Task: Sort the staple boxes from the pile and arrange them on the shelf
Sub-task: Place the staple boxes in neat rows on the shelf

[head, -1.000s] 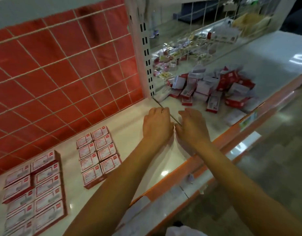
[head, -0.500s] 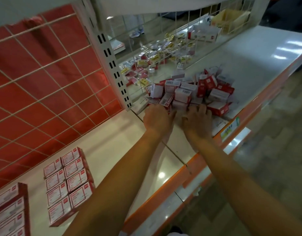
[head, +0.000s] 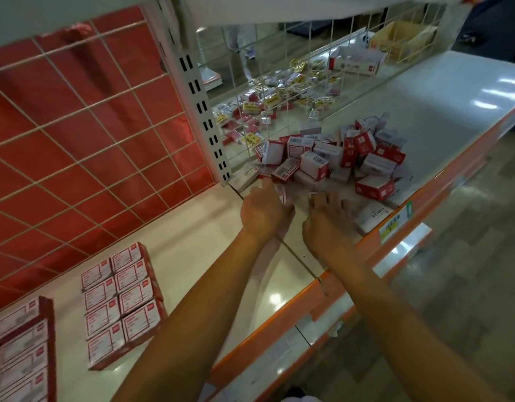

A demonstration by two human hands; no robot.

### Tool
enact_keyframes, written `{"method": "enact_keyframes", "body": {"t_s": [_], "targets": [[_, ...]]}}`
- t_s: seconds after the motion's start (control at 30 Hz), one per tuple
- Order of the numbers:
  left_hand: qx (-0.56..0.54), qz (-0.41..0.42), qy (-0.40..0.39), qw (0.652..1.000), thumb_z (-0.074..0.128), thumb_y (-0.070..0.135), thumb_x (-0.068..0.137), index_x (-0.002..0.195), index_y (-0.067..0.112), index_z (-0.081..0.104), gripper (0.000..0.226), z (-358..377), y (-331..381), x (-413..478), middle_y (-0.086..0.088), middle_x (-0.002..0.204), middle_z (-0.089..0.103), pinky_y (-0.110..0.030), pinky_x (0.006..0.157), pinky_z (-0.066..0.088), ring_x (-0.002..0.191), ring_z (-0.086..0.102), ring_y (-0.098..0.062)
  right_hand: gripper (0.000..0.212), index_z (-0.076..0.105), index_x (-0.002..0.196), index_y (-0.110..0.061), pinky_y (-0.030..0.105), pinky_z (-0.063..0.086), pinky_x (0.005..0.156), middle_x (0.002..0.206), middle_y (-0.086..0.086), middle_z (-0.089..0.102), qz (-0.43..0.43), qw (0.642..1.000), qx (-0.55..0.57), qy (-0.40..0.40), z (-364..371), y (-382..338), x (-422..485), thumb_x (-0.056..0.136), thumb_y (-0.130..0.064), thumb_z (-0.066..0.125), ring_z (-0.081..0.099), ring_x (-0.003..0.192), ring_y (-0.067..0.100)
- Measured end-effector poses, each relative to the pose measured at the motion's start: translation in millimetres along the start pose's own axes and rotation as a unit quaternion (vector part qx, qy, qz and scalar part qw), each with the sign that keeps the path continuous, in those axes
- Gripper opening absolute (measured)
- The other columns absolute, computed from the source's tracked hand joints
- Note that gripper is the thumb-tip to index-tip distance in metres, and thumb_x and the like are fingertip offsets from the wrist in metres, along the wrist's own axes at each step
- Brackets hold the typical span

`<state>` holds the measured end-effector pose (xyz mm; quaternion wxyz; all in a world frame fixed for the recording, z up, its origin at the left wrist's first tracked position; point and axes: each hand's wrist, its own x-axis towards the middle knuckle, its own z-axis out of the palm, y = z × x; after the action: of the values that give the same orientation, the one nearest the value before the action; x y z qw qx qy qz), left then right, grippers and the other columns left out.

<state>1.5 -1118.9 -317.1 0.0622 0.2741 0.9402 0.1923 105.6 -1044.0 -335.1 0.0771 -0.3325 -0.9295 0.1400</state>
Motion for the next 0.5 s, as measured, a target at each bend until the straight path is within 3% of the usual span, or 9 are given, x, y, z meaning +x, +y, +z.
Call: {"method": "enact_keyframes", "body": {"t_s": [0.13,0.3,0.5], "targets": [[0.01,-0.011,-0.05,0.999,0.062,0.044,0.074,0.1,0.022,0.052,0.036,-12,-17,-20,-0.006,0.09,0.062,-0.029,0.06,0.042,0.083,0.06,-0.029,0.037,0.051,0.116,-0.014,0.032,0.037,0.084,0.123,0.006,0.047,-0.039,0.997,0.067,0.002,-4,-10,-17,0.08,-0.007,0.056,0.042,0.108,0.029],[0.009,-0.058,-0.062,0.996,0.067,0.058,0.075,0.117,0.017,0.048,0.062,-23,-30,-43,-0.008,0.108,0.062,-0.031,0.066,0.041,0.094,0.058,-0.027,0.041,0.054,0.116,-0.01,0.029,0.036,0.088,0.121,0.007,0.051,-0.084,0.987,0.136,-0.025,-4,-20,-27,0.077,0.0,0.055,0.044,0.107,0.027],[0.028,-0.138,-0.028,0.99,0.062,0.076,0.068,0.104,0.013,0.043,0.075,-31,-37,-81,-0.008,0.104,0.062,-0.032,0.06,0.04,0.093,0.06,-0.029,0.057,0.046,0.13,-0.011,0.031,0.041,0.091,0.13,0.007,0.05,-0.077,0.967,0.235,-0.068,-2,-27,-41,0.076,-0.002,0.061,0.05,0.116,0.025]]}}
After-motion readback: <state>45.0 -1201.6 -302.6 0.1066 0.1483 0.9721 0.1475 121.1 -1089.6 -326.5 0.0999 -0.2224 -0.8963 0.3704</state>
